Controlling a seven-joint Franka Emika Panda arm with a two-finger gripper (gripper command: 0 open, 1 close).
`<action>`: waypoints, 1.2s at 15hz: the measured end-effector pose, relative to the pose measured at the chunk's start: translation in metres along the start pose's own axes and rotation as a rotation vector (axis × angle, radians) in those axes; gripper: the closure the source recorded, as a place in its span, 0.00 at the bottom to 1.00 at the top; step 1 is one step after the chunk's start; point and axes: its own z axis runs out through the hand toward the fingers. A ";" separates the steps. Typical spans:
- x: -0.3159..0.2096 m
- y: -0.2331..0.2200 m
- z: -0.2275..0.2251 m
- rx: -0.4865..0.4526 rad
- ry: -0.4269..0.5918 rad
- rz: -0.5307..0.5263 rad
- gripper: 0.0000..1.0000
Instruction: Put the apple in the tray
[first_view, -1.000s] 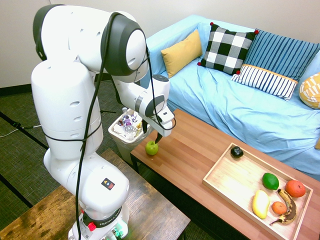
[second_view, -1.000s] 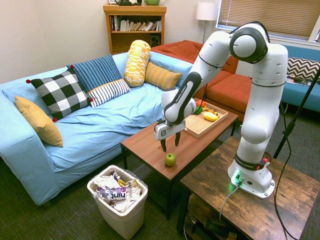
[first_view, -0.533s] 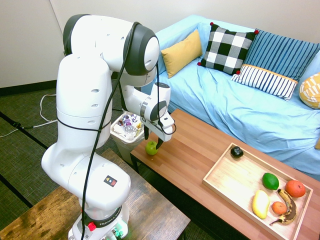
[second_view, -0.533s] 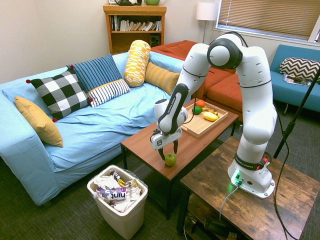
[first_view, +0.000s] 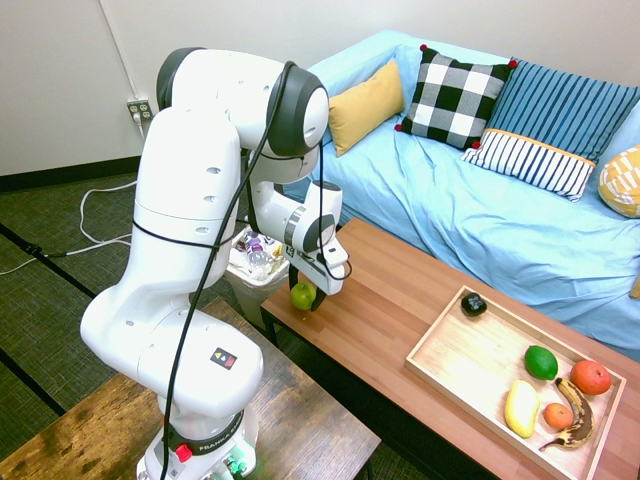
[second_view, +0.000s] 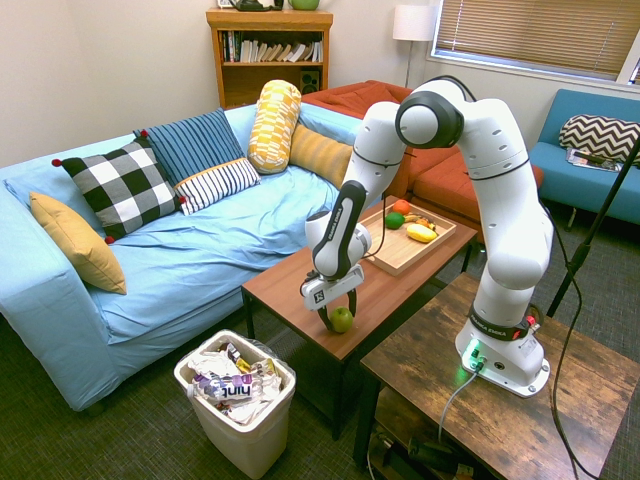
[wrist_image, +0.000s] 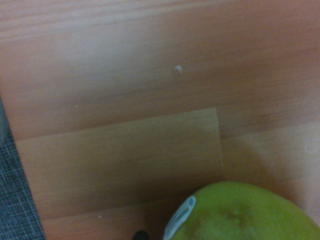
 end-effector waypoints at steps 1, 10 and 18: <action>0.000 0.000 0.001 -0.002 -0.002 0.001 1.00; 0.013 0.003 -0.057 0.098 0.016 0.020 1.00; 0.187 0.152 -0.210 0.261 0.064 0.247 1.00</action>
